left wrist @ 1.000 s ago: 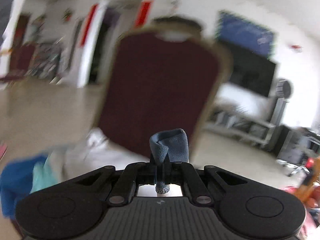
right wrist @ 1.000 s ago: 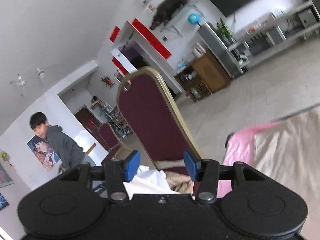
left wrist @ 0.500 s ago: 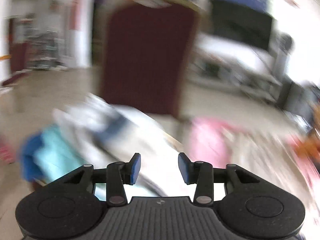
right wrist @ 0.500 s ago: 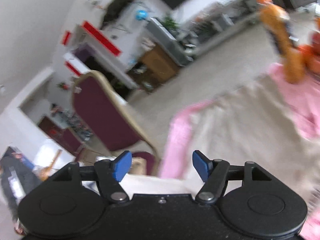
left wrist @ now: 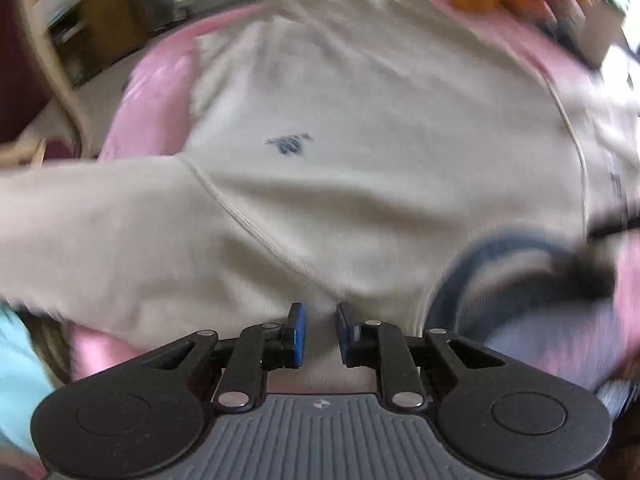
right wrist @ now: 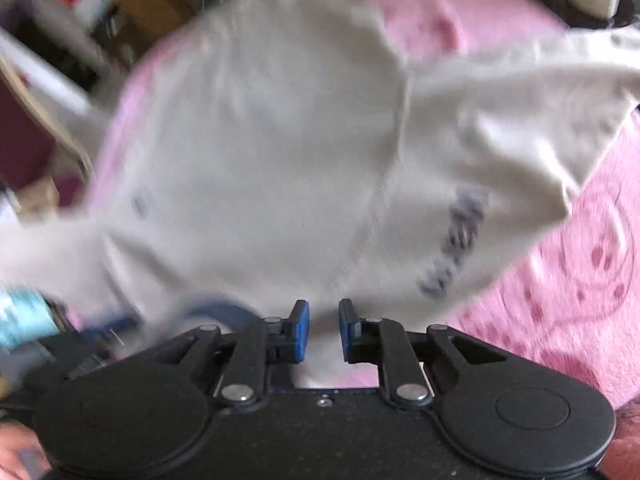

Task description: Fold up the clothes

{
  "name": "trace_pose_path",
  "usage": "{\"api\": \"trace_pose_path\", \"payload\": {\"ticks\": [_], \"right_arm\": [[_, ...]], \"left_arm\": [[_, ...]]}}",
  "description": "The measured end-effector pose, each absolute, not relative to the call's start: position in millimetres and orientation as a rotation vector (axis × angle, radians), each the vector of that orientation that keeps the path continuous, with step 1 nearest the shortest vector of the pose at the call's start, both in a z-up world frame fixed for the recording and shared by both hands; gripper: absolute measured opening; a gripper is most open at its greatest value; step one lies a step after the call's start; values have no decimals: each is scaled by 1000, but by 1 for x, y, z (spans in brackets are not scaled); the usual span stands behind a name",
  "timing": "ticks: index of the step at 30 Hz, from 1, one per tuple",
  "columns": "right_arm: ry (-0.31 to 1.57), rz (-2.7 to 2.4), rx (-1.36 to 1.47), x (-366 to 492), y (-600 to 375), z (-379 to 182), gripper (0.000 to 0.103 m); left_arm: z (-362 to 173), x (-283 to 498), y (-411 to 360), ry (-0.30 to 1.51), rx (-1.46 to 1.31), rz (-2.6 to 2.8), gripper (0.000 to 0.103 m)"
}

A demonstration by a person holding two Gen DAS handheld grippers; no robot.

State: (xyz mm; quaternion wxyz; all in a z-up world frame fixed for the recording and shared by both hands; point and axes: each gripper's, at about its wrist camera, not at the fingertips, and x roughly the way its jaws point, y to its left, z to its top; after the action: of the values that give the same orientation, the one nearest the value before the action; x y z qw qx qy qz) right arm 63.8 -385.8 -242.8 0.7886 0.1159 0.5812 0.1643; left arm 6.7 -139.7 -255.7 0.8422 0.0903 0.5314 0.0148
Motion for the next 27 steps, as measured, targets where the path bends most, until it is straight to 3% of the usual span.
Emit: {"api": "trace_pose_path", "payload": {"ticks": [2, 6, 8, 9, 11, 13, 14, 16, 17, 21, 23, 25, 27], "right_arm": [[1265, 369, 214, 60, -385, -234, 16], [1115, 439, 235, 69, -388, -184, 18], [1029, 471, 291, 83, -390, -157, 20], [987, 476, 313, 93, -391, -145, 21], [906, 462, 333, 117, -389, -123, 24], [849, 438, 340, 146, -388, -111, 36], [831, 427, 342, 163, -386, -109, 43], [827, 409, 339, 207, -384, -119, 52], [825, 387, 332, 230, -383, -128, 53], [792, 285, 270, 311, -365, -168, 53], [785, 260, 246, 345, -352, -189, 50], [793, 222, 230, 374, -343, -208, 40], [791, 189, 218, 395, -336, -224, 40]], "left_arm": [[-248, 8, -132, 1180, 194, 2, 19], [-204, 25, -102, 1049, 173, 52, 22], [-173, 43, -83, 945, 137, 84, 34], [-164, 55, -77, 910, 126, 96, 44], [-146, 80, -63, 839, 104, 118, 46], [-137, 113, -53, 803, 77, 141, 49], [-142, 134, -47, 805, 58, 157, 50], [-160, 177, -28, 827, 5, 211, 73], [-169, 198, -18, 838, -22, 237, 75], [-213, 274, 9, 876, -123, 289, 74], [-234, 306, 20, 891, -159, 297, 74], [-249, 331, 22, 891, -140, 290, 74], [-261, 352, 21, 879, -96, 285, 76]]}}
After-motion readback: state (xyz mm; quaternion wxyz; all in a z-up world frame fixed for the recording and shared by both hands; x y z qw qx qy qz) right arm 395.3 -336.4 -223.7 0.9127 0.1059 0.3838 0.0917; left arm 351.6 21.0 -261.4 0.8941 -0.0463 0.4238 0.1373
